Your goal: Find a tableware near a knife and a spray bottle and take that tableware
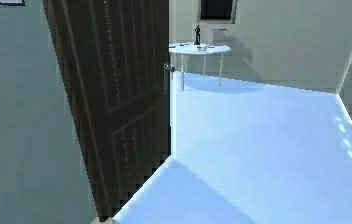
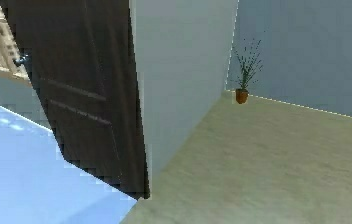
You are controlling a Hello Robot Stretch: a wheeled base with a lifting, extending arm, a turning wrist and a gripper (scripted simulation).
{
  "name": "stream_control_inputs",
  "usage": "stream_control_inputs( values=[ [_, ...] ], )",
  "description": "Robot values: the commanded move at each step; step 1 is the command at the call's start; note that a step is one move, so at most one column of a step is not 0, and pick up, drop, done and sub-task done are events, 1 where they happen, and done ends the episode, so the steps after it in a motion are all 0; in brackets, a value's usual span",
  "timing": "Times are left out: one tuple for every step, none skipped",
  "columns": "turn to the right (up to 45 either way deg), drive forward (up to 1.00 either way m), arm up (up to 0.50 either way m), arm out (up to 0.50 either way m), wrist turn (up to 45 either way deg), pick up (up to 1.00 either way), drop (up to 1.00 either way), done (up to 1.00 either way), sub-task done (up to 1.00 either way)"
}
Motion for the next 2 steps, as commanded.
stream_control_inputs(
  values=[
    [18.0,0.0,0.0,0.0,0.0,0.0,0.0,0.0,0.0],
    [0.0,1.0,0.0,0.0,0.0,0.0,0.0,0.0,0.0]
  ],
)
